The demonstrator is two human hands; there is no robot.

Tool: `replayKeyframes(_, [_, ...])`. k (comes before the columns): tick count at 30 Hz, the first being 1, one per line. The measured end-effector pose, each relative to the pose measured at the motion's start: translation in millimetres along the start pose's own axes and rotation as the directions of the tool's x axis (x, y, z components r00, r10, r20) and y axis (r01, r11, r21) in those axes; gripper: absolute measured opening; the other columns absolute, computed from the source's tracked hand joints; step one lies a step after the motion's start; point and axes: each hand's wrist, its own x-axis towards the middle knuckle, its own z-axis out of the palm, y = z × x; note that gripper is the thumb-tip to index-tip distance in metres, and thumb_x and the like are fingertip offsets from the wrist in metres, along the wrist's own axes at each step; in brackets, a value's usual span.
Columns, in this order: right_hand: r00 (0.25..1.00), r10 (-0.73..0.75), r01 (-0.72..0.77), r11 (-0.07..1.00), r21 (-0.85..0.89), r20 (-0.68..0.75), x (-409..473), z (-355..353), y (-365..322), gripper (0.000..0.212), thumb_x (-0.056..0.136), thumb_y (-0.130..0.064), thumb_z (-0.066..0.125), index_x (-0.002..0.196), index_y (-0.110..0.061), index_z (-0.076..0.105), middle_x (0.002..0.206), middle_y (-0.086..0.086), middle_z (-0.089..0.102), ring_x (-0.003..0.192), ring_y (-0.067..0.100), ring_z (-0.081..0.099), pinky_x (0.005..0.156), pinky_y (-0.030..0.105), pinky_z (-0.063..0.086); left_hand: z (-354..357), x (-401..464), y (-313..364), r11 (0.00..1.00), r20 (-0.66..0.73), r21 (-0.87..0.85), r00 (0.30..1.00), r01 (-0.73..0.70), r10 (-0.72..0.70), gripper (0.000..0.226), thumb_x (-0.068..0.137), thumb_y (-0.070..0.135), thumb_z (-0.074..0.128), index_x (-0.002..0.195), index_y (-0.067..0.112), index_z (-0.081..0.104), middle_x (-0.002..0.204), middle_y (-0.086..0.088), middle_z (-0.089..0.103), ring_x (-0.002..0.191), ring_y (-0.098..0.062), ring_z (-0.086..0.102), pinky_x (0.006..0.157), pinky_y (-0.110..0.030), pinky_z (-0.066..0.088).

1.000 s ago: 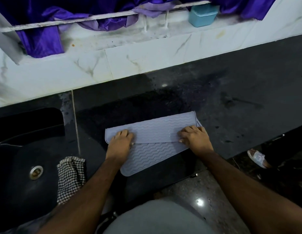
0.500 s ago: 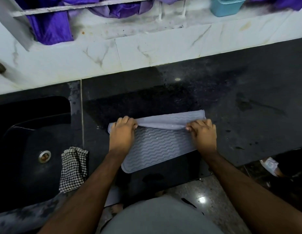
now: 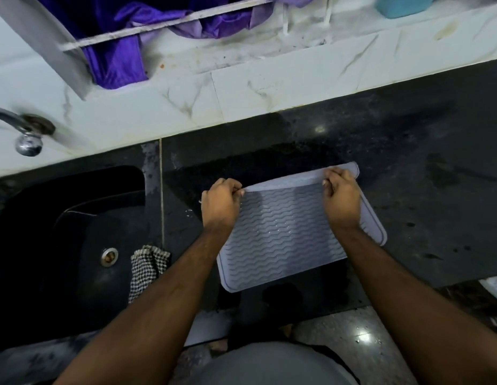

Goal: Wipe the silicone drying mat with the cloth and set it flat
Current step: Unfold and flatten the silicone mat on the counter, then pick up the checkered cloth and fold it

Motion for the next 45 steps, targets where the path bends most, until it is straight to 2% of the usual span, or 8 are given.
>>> replayKeyframes(3, [0.998,0.06,-0.061,0.994,0.095,0.016,-1.6,9.9,-8.5,0.027,0.103,-0.016,0.048,0.127,-0.014,0.059,0.116,-0.007,0.062,0.106,-0.006,0.056,0.099,0.027,0.043,2.4,5.2,1.7,0.998,0.02,-0.043,0.999,0.038,-0.037,0.024,0.096,0.024,0.065,0.119,0.019,0.065,0.107,0.002,0.068,0.096,-0.015,0.065,0.088,-0.043,0.056])
replayKeyframes(5, [0.998,-0.011,0.01,1.0,0.009,0.063,-5.3,15.8,-11.3,0.042,0.101,-0.006,0.043,0.142,-0.014,0.05,0.15,-0.003,0.043,0.14,0.005,0.034,0.116,0.024,0.025,3.8,5.5,2.9,0.997,0.029,-0.057,0.999,0.043,-0.041,0.031,0.096,0.029,0.064,0.125,0.019,0.061,0.114,-0.001,0.068,0.102,-0.018,0.066,0.09,-0.044,0.056])
replayKeyframes(7, [0.992,0.005,-0.009,1.0,0.029,0.124,-7.8,19.8,-11.0,0.047,0.099,-0.002,0.042,0.144,-0.01,0.047,0.158,0.002,0.032,0.147,0.015,0.024,0.12,0.028,0.02,4.2,3.2,4.2,0.997,0.02,-0.063,0.999,0.046,-0.045,0.034,0.097,0.029,0.064,0.129,0.017,0.06,0.121,-0.004,0.067,0.109,-0.021,0.065,0.095,-0.044,0.055])
replayKeyframes(13, [0.963,-0.079,0.071,0.997,0.039,0.258,-19.6,42.6,-20.7,0.045,0.098,-0.006,0.045,0.142,-0.012,0.051,0.156,0.002,0.037,0.142,0.02,0.037,0.116,0.041,0.035,-0.3,-6.8,-10.4,0.992,0.004,-0.068,0.995,0.103,-0.103,0.034,0.097,0.026,0.064,0.129,0.016,0.061,0.129,-0.003,0.065,0.114,-0.021,0.065,0.098,-0.045,0.053])
replayKeyframes(25, [0.835,-0.334,0.277,0.942,0.192,0.437,-76.2,121.8,-113.1,0.044,0.095,-0.005,0.052,0.139,-0.008,0.053,0.146,0.008,0.048,0.136,0.019,0.042,0.115,0.021,0.024,-51.8,-58.0,-92.1,0.955,-0.14,-0.07,0.945,0.287,-0.294,0.03,0.095,0.023,0.064,0.124,0.014,0.064,0.12,-0.005,0.068,0.106,-0.025,0.066,0.093,-0.044,0.053])
replayKeyframes(32, [0.756,-0.44,0.33,0.896,0.299,0.485,-108.8,161.8,-174.7,0.043,0.099,-0.013,0.051,0.142,-0.011,0.05,0.149,0.004,0.044,0.137,0.016,0.039,0.116,0.025,0.028,-91.4,-94.5,-147.5,0.888,-0.207,0.033,0.872,0.459,-0.443,0.032,0.095,0.028,0.061,0.125,0.016,0.061,0.121,-0.006,0.061,0.114,-0.028,0.054,0.097,-0.045,0.045])
replayKeyframes(39, [0.675,-0.508,0.466,0.856,0.226,0.535,-137.7,182.3,-210.6,0.042,0.1,-0.023,0.05,0.142,-0.019,0.051,0.144,-0.003,0.047,0.129,0.016,0.046,0.109,0.034,0.039,-91.8,-120.7,-182.9,0.725,-0.022,-0.017,0.725,0.688,-0.688,0.082,0.083,0.064,0.068,0.133,0.005,0.044,0.133,-0.017,0.043,0.126,-0.036,0.043,0.099,-0.048,0.045])
replayKeyframes(45, [0.652,-0.448,0.408,0.887,0.214,0.612,-153.4,184.1,-226.7,0.05,0.099,-0.032,0.054,0.146,-0.02,0.043,0.136,-0.003,0.046,0.118,0.013,0.052,0.099,0.035,0.046,-87.3,-120.9,-197.0,0.757,0.031,-0.059,0.759,0.651,-0.651,0.046,0.094,0.049,0.058,0.112,0.006,0.053,0.116,-0.016,0.06,0.109,-0.036,0.06,0.087,-0.043,0.049])
